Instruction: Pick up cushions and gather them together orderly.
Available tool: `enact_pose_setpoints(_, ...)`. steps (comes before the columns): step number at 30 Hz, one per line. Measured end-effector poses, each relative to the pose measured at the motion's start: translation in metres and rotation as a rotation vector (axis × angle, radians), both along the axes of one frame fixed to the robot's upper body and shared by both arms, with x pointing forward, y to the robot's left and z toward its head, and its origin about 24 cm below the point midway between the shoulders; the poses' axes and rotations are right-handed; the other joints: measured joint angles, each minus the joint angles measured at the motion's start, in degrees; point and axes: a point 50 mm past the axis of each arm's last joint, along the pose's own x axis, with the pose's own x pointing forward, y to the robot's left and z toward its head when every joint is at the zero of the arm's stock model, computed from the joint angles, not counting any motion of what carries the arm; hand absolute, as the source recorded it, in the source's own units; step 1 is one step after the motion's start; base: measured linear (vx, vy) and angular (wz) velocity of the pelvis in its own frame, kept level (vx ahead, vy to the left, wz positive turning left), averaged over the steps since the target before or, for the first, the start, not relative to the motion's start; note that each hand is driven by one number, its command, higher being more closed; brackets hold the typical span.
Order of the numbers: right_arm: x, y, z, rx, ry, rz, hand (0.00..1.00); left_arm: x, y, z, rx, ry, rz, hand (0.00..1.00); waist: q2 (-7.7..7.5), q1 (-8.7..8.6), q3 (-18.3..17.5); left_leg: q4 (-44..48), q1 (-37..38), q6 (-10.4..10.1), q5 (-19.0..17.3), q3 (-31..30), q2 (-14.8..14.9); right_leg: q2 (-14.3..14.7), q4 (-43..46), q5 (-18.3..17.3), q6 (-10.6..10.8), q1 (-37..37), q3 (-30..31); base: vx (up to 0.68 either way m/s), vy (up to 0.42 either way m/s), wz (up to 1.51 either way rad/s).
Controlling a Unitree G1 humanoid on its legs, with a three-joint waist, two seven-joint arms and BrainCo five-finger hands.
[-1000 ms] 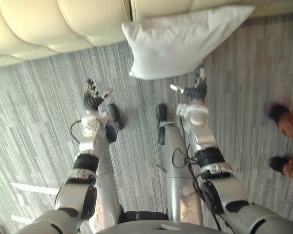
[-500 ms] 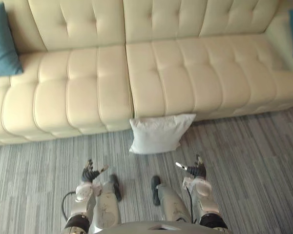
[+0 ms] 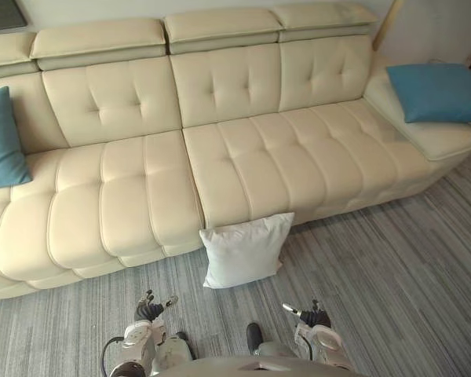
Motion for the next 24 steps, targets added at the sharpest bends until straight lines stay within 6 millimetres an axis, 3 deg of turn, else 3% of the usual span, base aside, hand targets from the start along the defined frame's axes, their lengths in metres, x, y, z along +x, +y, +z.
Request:
enact_pose_setpoints(2,0.001,-0.009,0.002,-0.028,-0.001,0.016,0.0,-0.003,-0.006,-0.002,-0.014,0.014,-0.016,0.0,2.27,0.4,-0.26,-1.48,-1.26,-0.53,-0.32,-3.75,0.32,3.22,-4.07,0.99,-0.28,-0.41,1.69,-0.02,-0.105,-0.75)
enact_pose_setpoints(5,0.001,-0.011,0.003,-0.034,0.008,0.019,0.0,0.001,-0.008,-0.003,-0.024,0.018,-0.017,0.0,3.65,0.23,1.18,3.95,-2.77,-0.68,-0.85,-3.85,5.21,6.23,-1.31,-0.59,-2.59,-2.27,2.27,0.05,-0.154,-0.5)
enact_pose_setpoints(9,0.0,-0.012,0.003,-0.038,0.008,0.011,0.0,0.017,-0.008,0.002,-0.034,-0.032,-0.003,0.0,2.56,0.07,3.82,14.89,-5.61,1.48,0.97,-9.21,7.38,7.27,2.95,-2.94,-3.89,-2.01,4.6,0.09,-0.163,-0.27)
enact_pose_setpoints(10,0.005,-0.013,0.005,-0.043,-0.005,0.014,0.0,0.018,-0.01,0.002,-0.039,-0.038,-0.004,0.0,2.01,0.36,4.22,18.48,-8.21,0.25,-0.42,-13.63,6.15,7.48,2.73,-3.07,-4.14,-1.85,6.17,0.13,-0.028,-0.69)
enact_pose_setpoints(11,0.009,-0.017,0.007,-0.054,-0.014,0.017,0.0,0.02,-0.014,0.002,-0.054,-0.046,0.002,0.0,2.26,0.93,4.5,18.31,-8.71,-0.86,-4.34,-17.73,1.37,7.23,1.99,-3.39,-4.92,-1.56,8.98,0.15,0.053,-0.72)
enact_pose_setpoints(12,0.01,-0.018,0.007,-0.056,-0.016,0.017,0.0,0.02,-0.014,0.003,-0.058,-0.049,0.005,0.0,2.42,1.08,4.62,18.0,-8.81,-0.6,-4.96,-18.23,0.42,7.26,1.77,-3.36,-5.0,-1.42,9.43,0.12,0.123,-0.93)
enact_pose_setpoints(13,0.013,-0.019,0.009,-0.061,-0.024,0.019,0.0,0.022,-0.018,0.003,-0.072,-0.062,0.012,0.0,3.24,1.33,5.3,16.55,-9.72,0.22,-6.28,-19.21,-3.92,7.45,0.79,-3.34,-5.0,-0.31,11.52,0.12,0.135,-0.68)
enact_pose_setpoints(15,0.014,-0.018,0.009,-0.061,-0.03,0.025,0.0,0.022,-0.021,0.004,-0.084,-0.075,0.014,0.0,4.19,2.06,5.48,11.06,-11.23,0.85,-5.75,-18.81,-7.15,8.54,-0.24,-3.7,-4.38,0.69,14.45,0.14,0.145,-0.89)
enact_pose_setpoints(16,0.016,-0.016,0.01,-0.059,-0.042,0.032,0.0,0.023,-0.021,0.005,-0.088,-0.085,0.017,0.0,4.64,2.71,5.67,8.43,-11.63,0.95,-4.94,-18.84,-7.25,9.25,-0.24,-3.93,-4.0,0.77,15.5,0.18,0.193,-1.15)
enact_pose_setpoints(17,0.018,-0.009,0.01,-0.049,-0.05,0.051,0.0,0.024,-0.018,0.005,-0.086,-0.09,0.03,0.0,4.49,3.9,5.7,7.9,-10.85,3.92,-2.79,-18.09,-7.25,9.75,-0.21,-4.22,-3.33,0.71,17.79,0.23,0.177,-1.01)
enact_pose_setpoints(19,0.02,0.002,0.009,-0.03,-0.048,0.086,0.0,0.023,-0.014,0.006,-0.077,-0.09,0.037,0.0,3.18,4.07,4.75,6.13,-10.14,4.46,-4.28,-15.97,-8.14,9.55,-2.94,-3.23,-1.78,0.79,20.24,0.32,0.167,-0.6)
enact_pose_setpoints(20,0.022,0.003,0.009,-0.032,-0.05,0.091,0.0,0.024,-0.015,0.006,-0.087,-0.097,0.051,0.0,2.95,4.31,4.9,6.61,-10.03,7.0,-4.25,-14.29,-8.35,9.32,-4.64,-2.26,-0.04,1.29,21.34,0.33,0.149,-0.23)
enact_pose_setpoints(22,0.022,0.005,0.009,-0.027,-0.049,0.095,0.0,0.021,-0.011,0.005,-0.085,-0.089,0.073,0.0,2.6,4.49,4.77,8.04,-9.08,7.41,-4.5,-12.89,-8.72,8.58,-5.1,-2.24,0.01,2.37,22.93,0.26,0.117,-0.29)
enact_pose_setpoints(24,0.026,0.007,0.01,-0.025,-0.06,0.106,0.0,0.015,-0.006,0.004,-0.077,-0.075,0.084,0.0,1.94,4.61,4.33,7.49,-7.11,7.44,-4.55,-12.91,-10.28,7.2,-2.52,-3.09,1.64,2.36,23.86,0.28,0.077,-0.29)
